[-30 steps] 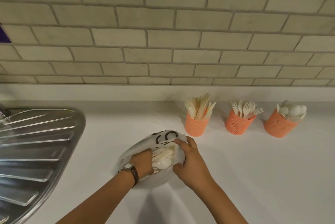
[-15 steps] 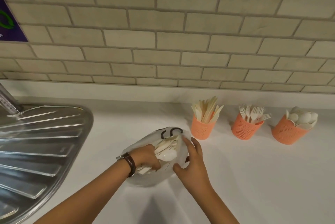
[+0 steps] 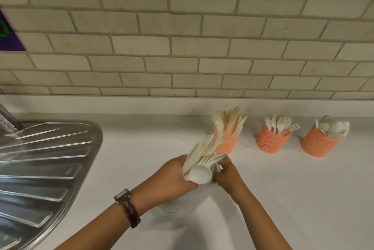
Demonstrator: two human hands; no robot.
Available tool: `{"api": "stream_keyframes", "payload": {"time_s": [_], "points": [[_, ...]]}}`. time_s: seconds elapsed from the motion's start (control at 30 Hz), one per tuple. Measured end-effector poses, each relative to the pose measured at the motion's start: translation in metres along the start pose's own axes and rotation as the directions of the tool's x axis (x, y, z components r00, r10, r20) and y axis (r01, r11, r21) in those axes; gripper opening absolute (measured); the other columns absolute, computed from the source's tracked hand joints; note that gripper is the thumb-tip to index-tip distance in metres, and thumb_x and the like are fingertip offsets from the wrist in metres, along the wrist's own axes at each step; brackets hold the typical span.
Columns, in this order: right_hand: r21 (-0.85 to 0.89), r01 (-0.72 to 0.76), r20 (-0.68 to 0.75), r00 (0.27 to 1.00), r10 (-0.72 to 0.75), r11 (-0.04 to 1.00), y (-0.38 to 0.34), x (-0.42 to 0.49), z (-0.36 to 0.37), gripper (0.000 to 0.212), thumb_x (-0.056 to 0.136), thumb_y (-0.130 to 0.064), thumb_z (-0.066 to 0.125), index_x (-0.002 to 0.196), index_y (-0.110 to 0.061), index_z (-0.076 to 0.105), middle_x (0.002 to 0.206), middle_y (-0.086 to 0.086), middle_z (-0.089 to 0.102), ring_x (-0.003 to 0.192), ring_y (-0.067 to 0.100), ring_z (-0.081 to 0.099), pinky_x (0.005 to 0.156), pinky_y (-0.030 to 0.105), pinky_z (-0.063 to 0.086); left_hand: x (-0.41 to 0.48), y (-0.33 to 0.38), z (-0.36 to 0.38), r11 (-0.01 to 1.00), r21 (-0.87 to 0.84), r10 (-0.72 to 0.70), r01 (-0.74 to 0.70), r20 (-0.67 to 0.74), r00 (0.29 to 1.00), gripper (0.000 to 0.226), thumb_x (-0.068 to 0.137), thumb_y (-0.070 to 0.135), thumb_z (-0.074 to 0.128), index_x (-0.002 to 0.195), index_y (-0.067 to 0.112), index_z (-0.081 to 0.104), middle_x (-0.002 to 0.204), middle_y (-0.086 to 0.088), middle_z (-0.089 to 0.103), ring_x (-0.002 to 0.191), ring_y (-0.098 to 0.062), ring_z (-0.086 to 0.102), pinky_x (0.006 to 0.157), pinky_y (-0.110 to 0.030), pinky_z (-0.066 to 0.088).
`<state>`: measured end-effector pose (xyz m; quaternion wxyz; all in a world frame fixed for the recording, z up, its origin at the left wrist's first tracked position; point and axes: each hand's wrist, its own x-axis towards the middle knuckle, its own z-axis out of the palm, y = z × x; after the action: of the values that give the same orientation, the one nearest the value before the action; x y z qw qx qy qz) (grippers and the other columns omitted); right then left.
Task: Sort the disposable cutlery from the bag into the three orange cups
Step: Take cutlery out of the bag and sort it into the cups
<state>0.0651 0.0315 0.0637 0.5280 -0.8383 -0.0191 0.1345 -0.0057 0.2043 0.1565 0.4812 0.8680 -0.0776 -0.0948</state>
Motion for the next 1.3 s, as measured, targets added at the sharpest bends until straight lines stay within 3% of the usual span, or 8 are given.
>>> {"api": "stream_keyframes", "payload": {"time_s": [0.23,0.37,0.47,0.6,0.8,0.9,1.1,1.3], "points": [[0.335,-0.182,0.163,0.978,0.133,0.925,-0.003,-0.022,0.039,0.073,0.084,-0.004,0.062,0.146,-0.023,0.03,0.146,0.001,0.033,0.101,0.024,0.065,0.074,0.032,0.059,0.023,0.007,-0.02,0.905,-0.424,-0.092,-0.014,-0.229,0.969,0.005,0.08,0.015,0.064,0.078,0.013,0.061,0.067,0.003,0.064,0.076,-0.017,0.064,0.078,-0.028,0.051],[0.238,-0.149,0.158,0.981,0.113,0.96,-0.004,-0.035,0.047,0.068,0.085,-0.032,0.067,0.143,-0.031,0.032,0.144,-0.006,0.035,0.106,0.015,0.063,0.088,0.028,0.055,0.027,0.007,-0.03,0.631,-0.776,-0.074,-0.005,-0.067,0.995,0.013,0.073,0.016,0.058,0.085,0.011,0.056,0.059,0.0,0.054,0.06,-0.015,0.057,0.072,-0.034,0.051],[0.099,-0.05,0.006,0.999,0.05,0.994,-0.008,-0.047,0.037,0.054,0.091,-0.021,0.059,0.139,-0.025,0.036,0.136,-0.007,0.036,0.109,0.014,0.056,0.075,0.004,0.045,0.025,0.008,-0.026,0.418,-0.904,-0.03,0.089,0.084,0.996,0.016,0.072,0.01,0.059,0.088,0.01,0.055,0.06,-0.001,0.046,0.054,-0.013,0.047,0.061,-0.027,0.05],[0.094,-0.011,-0.157,0.987,0.026,0.995,-0.012,-0.071,0.008,0.025,0.092,-0.023,0.058,0.115,-0.031,0.056,0.122,-0.01,0.058,0.092,0.008,0.064,0.075,0.012,0.049,0.028,0.002,-0.003,0.263,-0.935,0.019,0.238,0.251,0.968,0.032,0.061,0.011,0.07,0.089,0.01,0.055,0.063,-0.003,0.046,0.053,-0.013,0.046,0.057,-0.029,0.051],[0.262,0.107,-0.386,0.922,0.002,0.959,-0.023,-0.108,-0.046,0.01,0.085,-0.014,0.066,0.075,-0.016,0.067,0.069,-0.007,0.067,0.06,0.008,0.059,0.062,0.017,0.048,0.04,0.015,0.059,0.4,-0.866,0.007,0.299,0.329,0.944,0.036,0.059,0.014,0.071,0.091,0.008,0.055,0.066,-0.004,0.049,0.056,-0.014,0.049,0.061,-0.03,0.05],[0.278,0.194,-0.449,0.892,-0.051,0.941,-0.026,-0.117,-0.078,0.013,0.078,-0.014,0.074,0.067,-0.01,0.067,0.063,0.004,0.066,0.055,0.018,0.052,0.058,0.021,0.047,0.049,0.028,0.1,0.526,-0.809,-0.055,0.263,0.276,0.96,0.038,0.066,0.014,0.071,0.099,-0.001,0.059,0.074,-0.01,0.054,0.059,-0.014,0.053,0.065,-0.03,0.051],[0.276,0.16,-0.374,0.926,-0.047,0.948,-0.002,-0.117,-0.158,0.004,0.071,-0.01,0.079,0.07,-0.01,0.075,0.064,0.005,0.072,0.054,0.011,0.063,0.059,0.017,0.051,0.077,0.072,0.186,0.715,-0.693,-0.037,0.092,0.094,0.995,0.035,0.074,0.025,0.062,0.103,0.007,0.068,0.095,-0.018,0.07,0.085,-0.023,0.065,0.081,-0.035,0.052],[0.218,0.039,-0.208,0.978,0.007,0.975,0.027,-0.11,-0.251,0.01,0.069,-0.013,0.079,0.061,-0.018,0.076,0.061,0.001,0.071,0.052,0.01,0.058,0.056,0.024,0.051,0.099,0.118,0.259,0.836,-0.548,-0.069,0.013,-0.082,0.994,0.037,0.066,0.019,0.058,0.099,0.002,0.058,0.078,-0.009,0.057,0.067,-0.005,0.057,0.061,-0.016,0.046]]}}
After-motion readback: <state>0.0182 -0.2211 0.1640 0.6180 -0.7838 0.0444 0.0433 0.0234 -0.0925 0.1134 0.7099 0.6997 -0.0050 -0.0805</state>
